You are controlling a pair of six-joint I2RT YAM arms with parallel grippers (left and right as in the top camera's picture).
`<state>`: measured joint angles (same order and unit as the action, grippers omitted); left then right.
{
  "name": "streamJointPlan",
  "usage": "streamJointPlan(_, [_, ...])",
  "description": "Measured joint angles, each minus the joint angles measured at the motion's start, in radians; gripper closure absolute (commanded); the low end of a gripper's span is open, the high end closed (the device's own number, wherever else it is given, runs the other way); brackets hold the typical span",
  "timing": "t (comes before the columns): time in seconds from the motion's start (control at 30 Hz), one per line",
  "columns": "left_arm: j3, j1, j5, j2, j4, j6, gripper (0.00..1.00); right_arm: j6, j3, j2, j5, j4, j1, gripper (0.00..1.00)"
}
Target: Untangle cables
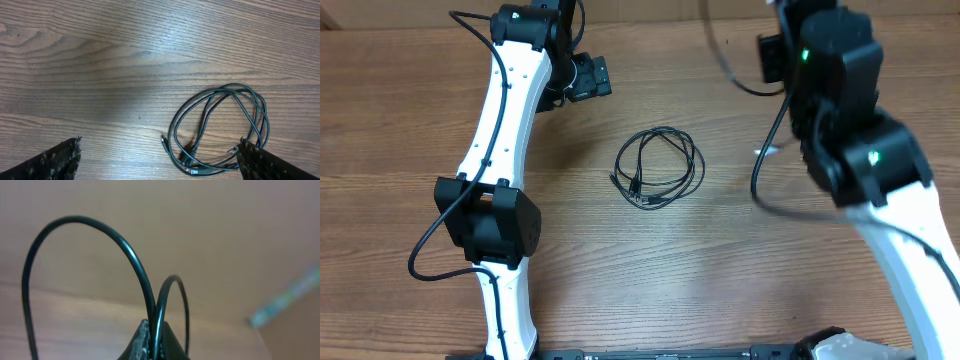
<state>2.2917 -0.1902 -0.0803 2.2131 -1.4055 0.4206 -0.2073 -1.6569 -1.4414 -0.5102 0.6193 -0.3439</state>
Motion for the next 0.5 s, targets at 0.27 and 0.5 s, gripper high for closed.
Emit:
streamJointPlan(0.27, [0.000, 0.000, 0.000, 0.000, 0.000, 0.000, 0.01, 0.155, 0.000, -0.154, 0.013, 0.162, 0.215, 0.96])
streamJointPlan(0.5, [0.000, 0.000, 0.000, 0.000, 0.000, 0.000, 0.00, 0.235, 0.000, -0.279, 0.061, 0.233, 0.325, 0.96])
